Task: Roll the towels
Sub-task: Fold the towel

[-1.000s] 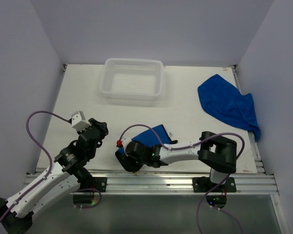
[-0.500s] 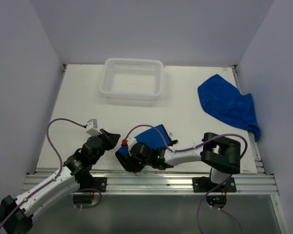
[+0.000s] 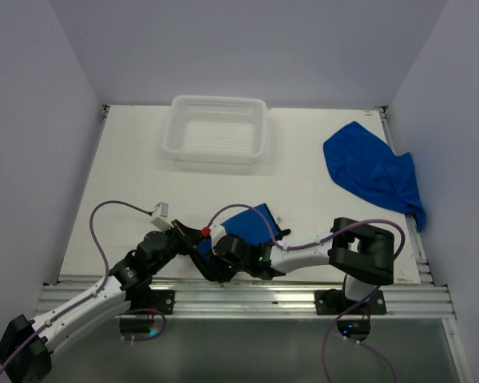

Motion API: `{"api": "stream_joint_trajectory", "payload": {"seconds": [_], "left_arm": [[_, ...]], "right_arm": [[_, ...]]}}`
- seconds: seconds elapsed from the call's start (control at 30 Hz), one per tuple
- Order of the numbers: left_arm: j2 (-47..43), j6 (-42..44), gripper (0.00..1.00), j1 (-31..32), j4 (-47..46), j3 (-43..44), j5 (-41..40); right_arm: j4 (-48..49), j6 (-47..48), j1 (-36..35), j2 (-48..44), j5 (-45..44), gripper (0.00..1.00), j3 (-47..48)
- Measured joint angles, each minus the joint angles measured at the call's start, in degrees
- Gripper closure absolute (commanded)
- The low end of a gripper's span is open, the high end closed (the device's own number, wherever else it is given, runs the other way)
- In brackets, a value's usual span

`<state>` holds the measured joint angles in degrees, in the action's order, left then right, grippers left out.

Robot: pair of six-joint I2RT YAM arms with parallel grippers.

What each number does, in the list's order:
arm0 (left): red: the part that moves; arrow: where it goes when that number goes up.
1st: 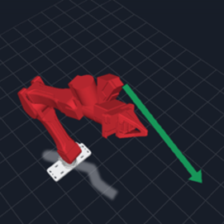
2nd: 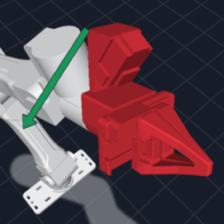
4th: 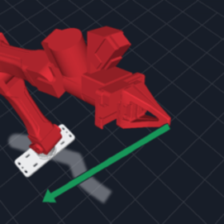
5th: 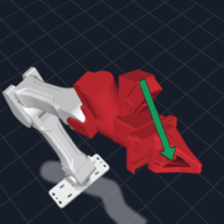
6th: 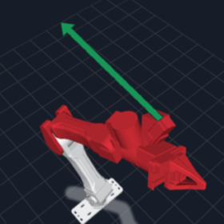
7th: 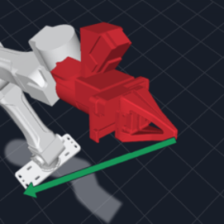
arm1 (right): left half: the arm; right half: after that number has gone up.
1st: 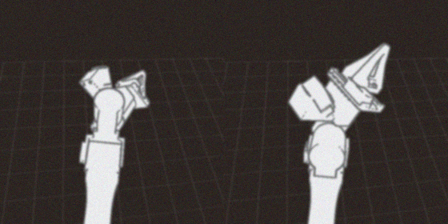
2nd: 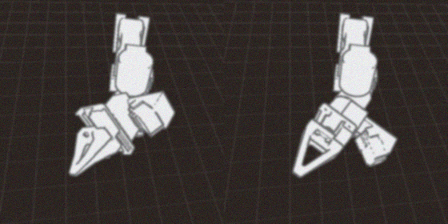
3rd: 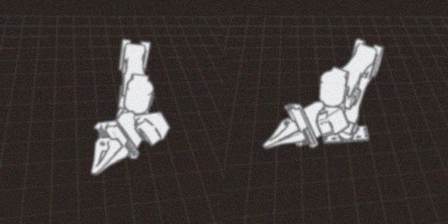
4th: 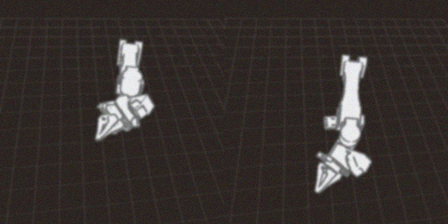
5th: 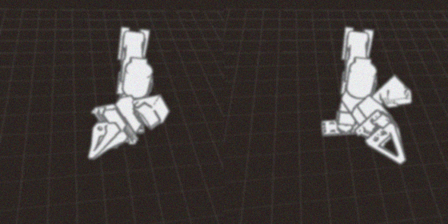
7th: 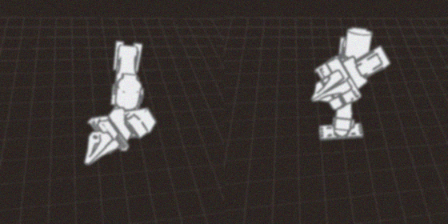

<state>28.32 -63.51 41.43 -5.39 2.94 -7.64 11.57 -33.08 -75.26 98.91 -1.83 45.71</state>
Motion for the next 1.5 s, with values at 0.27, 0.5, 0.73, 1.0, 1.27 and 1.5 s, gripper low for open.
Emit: {"api": "stream_joint_trajectory", "payload": {"seconds": [0.27,0.5,0.73,1.0,1.27,1.5], "left_arm": [[3.4,-3.3,1.0,6.3,1.1,0.0,-3.1],[9.0,-6.6,1.0,8.7,4.1,0.0,-6.3],[10.0,-7.4,1.0,8.9,8.3,0.0,-10.3],[16.0,-7.4,1.0,9.0,3.9,0.6,-11.4],[16.8,-7.4,1.0,9.7,3.0,0.6,-12.2],[16.7,-7.3,1.0,9.7,3.3,0.7,-12.6]], "right_arm": [[0.1,-1.1,0.0,0.0,-0.4,0.76,-0.1],[0.3,-2.1,0.0,0.0,-0.7,0.76,-0.3],[0.5,-2.5,0.0,0.0,-0.7,0.76,-0.3],[0.8,-3.0,0.0,-0.5,-0.4,0.53,-0.3],[-9.2,-2.0,2.0,-9.6,-2.3,0.44,-1.4],[-17.1,-1.4,9.9,-24.9,-6.3,0.53,-4.6]]}}
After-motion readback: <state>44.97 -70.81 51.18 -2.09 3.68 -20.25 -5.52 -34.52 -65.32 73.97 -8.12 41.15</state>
